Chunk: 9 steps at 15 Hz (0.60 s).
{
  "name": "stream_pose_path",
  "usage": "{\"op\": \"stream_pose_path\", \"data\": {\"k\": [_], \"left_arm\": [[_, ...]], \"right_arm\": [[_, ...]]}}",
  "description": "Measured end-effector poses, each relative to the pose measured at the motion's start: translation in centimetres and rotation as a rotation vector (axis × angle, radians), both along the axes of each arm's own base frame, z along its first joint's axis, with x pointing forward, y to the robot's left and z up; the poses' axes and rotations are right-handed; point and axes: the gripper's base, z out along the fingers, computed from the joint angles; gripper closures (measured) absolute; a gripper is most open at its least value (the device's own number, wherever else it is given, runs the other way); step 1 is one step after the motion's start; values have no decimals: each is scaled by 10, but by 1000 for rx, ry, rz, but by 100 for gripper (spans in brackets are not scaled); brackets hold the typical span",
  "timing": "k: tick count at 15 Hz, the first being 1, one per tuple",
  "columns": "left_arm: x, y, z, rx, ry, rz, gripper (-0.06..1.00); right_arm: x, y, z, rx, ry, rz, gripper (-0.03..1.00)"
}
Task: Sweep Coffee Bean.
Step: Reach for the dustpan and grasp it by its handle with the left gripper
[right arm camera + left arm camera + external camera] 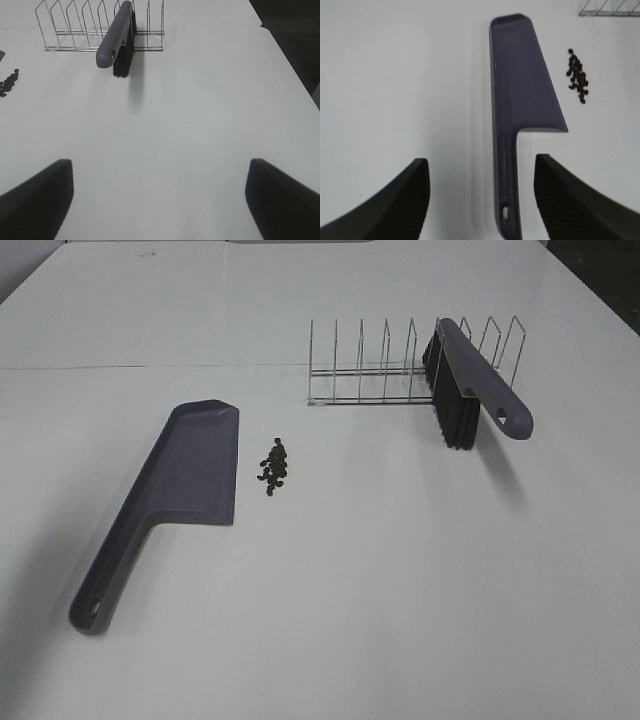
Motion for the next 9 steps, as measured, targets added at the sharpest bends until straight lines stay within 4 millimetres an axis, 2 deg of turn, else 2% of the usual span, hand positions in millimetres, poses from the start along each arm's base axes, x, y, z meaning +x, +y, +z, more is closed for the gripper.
{"op": "stream_pose_path", "data": {"k": [2,5,6,7,9], "left_arm": [[30,-9,-15,-9,121,-41,30],[71,-43,-57,-3,292,-128,29],[79,-54,-72,-1,338,-137,29],[85,-67,-101,37,423,-149,27],[85,-72,-121,85,490,-148,23]], "right_arm": [[0,0,0,0,0,0,14],[0,0,0,0,0,0,14],[0,0,0,0,0,0,14],[0,0,0,0,0,0,14],[0,0,0,0,0,0,14]]}}
